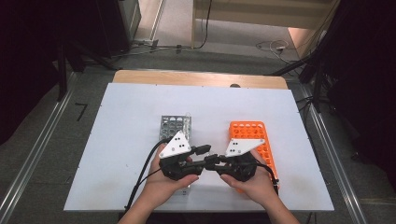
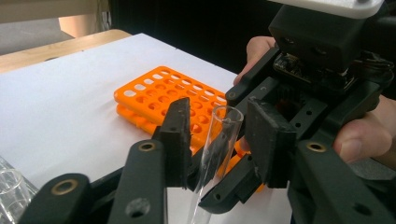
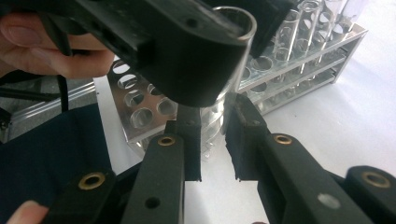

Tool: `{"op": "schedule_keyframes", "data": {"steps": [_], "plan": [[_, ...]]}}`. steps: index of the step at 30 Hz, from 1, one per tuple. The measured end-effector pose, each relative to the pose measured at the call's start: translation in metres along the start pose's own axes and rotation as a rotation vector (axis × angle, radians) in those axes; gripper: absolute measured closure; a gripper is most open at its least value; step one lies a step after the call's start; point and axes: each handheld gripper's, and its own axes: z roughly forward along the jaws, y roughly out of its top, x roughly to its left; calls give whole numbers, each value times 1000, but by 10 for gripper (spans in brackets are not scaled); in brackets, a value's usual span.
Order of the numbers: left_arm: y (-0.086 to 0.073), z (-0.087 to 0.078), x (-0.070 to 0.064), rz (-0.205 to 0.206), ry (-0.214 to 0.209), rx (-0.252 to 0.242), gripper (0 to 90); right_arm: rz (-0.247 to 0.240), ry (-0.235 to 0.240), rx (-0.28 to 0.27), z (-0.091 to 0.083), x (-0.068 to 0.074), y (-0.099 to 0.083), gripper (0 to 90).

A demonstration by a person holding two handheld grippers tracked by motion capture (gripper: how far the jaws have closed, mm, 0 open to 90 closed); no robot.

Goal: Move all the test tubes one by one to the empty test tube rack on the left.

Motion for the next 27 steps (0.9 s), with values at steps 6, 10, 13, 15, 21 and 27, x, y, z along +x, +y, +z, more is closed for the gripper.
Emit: {"op": "schedule_keyframes", "data": {"steps": [6, 10, 13, 15, 21, 27], "plan": [[0, 1, -1, 12, -9, 1, 702, 0, 4, 5, 0, 2, 1, 742], [0, 0, -1, 17, -9, 1, 722, -4, 9, 5, 1, 2, 1, 742], [0, 0, -1, 18, -8, -2, 726, 0, 13, 3, 0, 2, 1, 742], [0, 0, -1, 20, -4, -4, 729, 1, 14, 3, 0, 2, 1, 742], [1, -1, -1, 22, 2, -7, 738, 6, 16, -3, 0, 1, 1, 742], [1, -1, 0, 27, 14, -9, 745, 10, 17, -7, 0, 1, 1, 734]]}}
